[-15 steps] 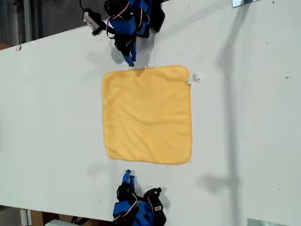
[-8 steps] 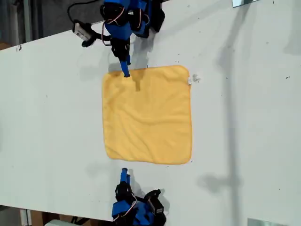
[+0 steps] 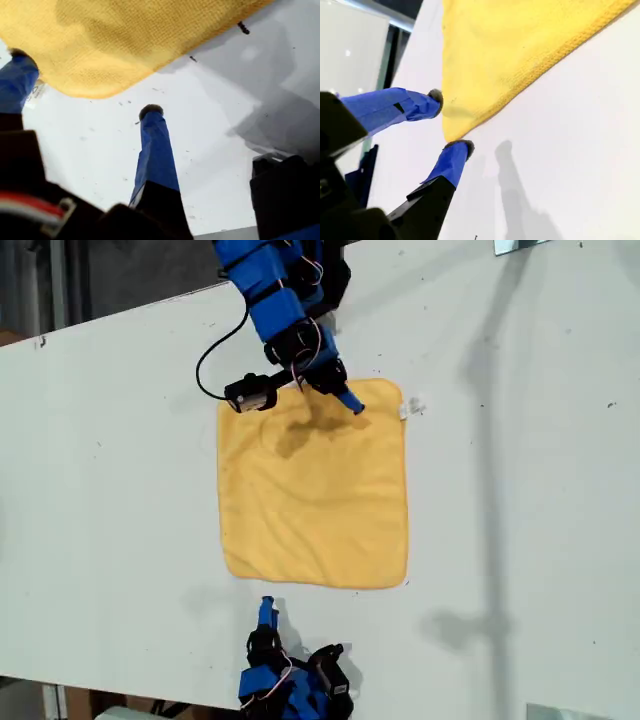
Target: Grasp corners of a square towel and fold twice.
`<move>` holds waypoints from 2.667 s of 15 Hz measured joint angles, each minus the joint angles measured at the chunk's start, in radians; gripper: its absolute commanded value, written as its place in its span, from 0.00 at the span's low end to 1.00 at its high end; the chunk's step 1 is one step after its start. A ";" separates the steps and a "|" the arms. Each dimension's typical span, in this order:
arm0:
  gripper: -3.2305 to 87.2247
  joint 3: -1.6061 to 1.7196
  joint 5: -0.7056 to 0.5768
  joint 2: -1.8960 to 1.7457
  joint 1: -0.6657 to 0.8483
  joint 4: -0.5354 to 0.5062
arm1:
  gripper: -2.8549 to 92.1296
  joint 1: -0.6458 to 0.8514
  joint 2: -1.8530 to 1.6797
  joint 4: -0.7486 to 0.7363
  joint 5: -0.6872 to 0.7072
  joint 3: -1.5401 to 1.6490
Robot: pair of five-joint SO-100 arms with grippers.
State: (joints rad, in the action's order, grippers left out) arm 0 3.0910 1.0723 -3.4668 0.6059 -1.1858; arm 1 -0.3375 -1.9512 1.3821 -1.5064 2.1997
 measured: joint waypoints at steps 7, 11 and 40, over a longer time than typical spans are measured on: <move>0.20 0.002 0.014 0.000 0.000 0.000 | 0.48 -0.143 0.250 -0.291 -0.106 -0.002; 0.20 0.002 0.014 0.000 0.000 0.000 | 0.23 -0.143 0.382 -0.322 -0.106 -0.081; 0.30 -1.669 0.537 2.345 -0.954 -0.044 | 0.03 -0.152 0.449 -0.377 -0.091 -0.129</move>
State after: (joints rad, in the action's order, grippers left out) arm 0 1.4220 1.6091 -1.1213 -0.3482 -1.2303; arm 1 -0.4893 -1.5018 1.0048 -1.5969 2.0709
